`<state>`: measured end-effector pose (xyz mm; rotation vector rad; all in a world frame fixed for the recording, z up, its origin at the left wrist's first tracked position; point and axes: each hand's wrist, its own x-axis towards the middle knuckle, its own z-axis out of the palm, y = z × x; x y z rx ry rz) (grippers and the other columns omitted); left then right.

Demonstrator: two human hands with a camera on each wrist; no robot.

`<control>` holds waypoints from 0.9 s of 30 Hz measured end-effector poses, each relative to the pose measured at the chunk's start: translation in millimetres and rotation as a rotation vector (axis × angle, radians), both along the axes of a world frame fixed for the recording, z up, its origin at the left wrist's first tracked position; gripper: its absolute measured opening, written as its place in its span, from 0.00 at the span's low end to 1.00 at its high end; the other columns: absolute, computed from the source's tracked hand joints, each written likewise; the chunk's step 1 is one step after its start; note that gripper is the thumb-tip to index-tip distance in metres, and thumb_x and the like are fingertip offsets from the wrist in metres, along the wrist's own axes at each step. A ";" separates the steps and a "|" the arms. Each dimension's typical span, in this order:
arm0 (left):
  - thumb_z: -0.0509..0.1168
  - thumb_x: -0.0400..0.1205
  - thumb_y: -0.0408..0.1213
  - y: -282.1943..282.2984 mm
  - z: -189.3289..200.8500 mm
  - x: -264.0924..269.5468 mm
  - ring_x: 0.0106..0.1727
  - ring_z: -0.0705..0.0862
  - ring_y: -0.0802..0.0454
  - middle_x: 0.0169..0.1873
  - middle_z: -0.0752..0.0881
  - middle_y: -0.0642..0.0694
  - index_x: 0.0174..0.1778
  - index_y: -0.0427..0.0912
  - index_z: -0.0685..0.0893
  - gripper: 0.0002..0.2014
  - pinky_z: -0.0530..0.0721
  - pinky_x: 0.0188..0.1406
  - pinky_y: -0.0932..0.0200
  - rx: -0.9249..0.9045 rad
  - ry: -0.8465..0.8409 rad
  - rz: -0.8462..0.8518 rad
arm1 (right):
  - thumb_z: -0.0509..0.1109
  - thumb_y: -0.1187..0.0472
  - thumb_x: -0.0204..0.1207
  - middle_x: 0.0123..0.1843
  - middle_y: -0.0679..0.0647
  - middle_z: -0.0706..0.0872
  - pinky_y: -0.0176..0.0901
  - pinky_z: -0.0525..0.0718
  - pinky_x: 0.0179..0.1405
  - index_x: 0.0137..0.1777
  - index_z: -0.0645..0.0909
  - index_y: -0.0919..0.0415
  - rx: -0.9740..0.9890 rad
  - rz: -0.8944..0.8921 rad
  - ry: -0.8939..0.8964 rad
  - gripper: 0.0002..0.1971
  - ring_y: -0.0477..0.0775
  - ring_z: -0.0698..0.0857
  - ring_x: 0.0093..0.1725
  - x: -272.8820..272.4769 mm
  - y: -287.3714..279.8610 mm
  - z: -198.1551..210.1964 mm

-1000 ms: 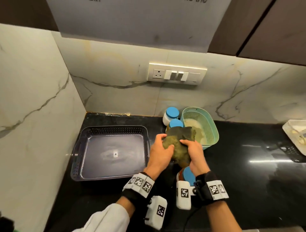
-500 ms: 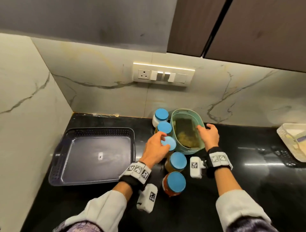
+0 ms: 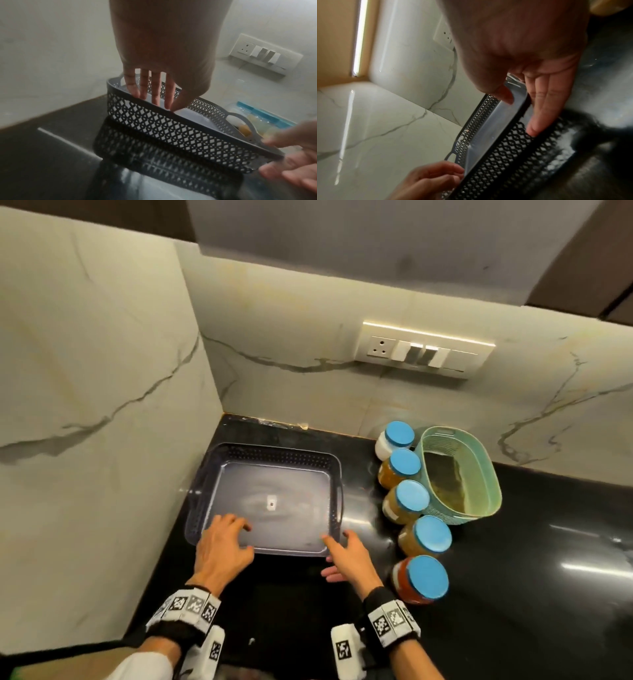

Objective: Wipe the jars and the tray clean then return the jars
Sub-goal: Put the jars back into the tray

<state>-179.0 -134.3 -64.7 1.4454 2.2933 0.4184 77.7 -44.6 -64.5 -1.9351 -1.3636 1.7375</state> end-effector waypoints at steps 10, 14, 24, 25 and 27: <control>0.74 0.66 0.43 -10.1 -4.7 -45.4 0.43 0.88 0.45 0.35 0.90 0.52 0.38 0.52 0.91 0.06 0.86 0.42 0.52 -0.023 -0.002 -0.111 | 0.56 0.69 0.90 0.44 0.68 0.93 0.52 0.95 0.40 0.59 0.82 0.60 0.096 -0.271 0.117 0.12 0.63 0.96 0.40 -36.3 -16.1 -19.9; 0.81 0.66 0.33 7.0 -7.8 -56.4 0.37 0.88 0.38 0.32 0.90 0.47 0.35 0.48 0.92 0.07 0.88 0.38 0.50 0.092 0.005 -0.041 | 0.54 0.71 0.90 0.44 0.67 0.91 0.49 0.95 0.37 0.54 0.81 0.61 0.122 -0.277 0.153 0.13 0.62 0.94 0.39 -55.9 9.0 -21.5; 0.78 0.71 0.25 88.2 -19.6 -106.2 0.42 0.88 0.39 0.38 0.91 0.46 0.40 0.45 0.93 0.09 0.88 0.45 0.45 0.193 -0.009 -0.091 | 0.53 0.70 0.91 0.40 0.67 0.90 0.50 0.94 0.32 0.77 0.73 0.65 0.082 -0.263 0.078 0.18 0.63 0.93 0.34 -104.3 103.1 -44.5; 0.79 0.70 0.25 85.3 -22.4 -107.7 0.41 0.88 0.38 0.37 0.91 0.45 0.40 0.45 0.93 0.10 0.88 0.44 0.45 0.195 -0.008 -0.086 | 0.54 0.68 0.92 0.41 0.66 0.90 0.53 0.95 0.35 0.77 0.73 0.66 0.083 -0.269 0.080 0.17 0.63 0.93 0.34 -105.9 102.3 -46.1; 0.79 0.67 0.23 81.9 -25.8 -109.1 0.41 0.87 0.37 0.37 0.91 0.45 0.40 0.44 0.93 0.12 0.88 0.43 0.45 0.223 0.000 -0.106 | 0.57 0.64 0.93 0.40 0.64 0.90 0.56 0.95 0.38 0.77 0.73 0.67 0.088 -0.282 0.069 0.17 0.62 0.93 0.33 -106.8 101.0 -47.2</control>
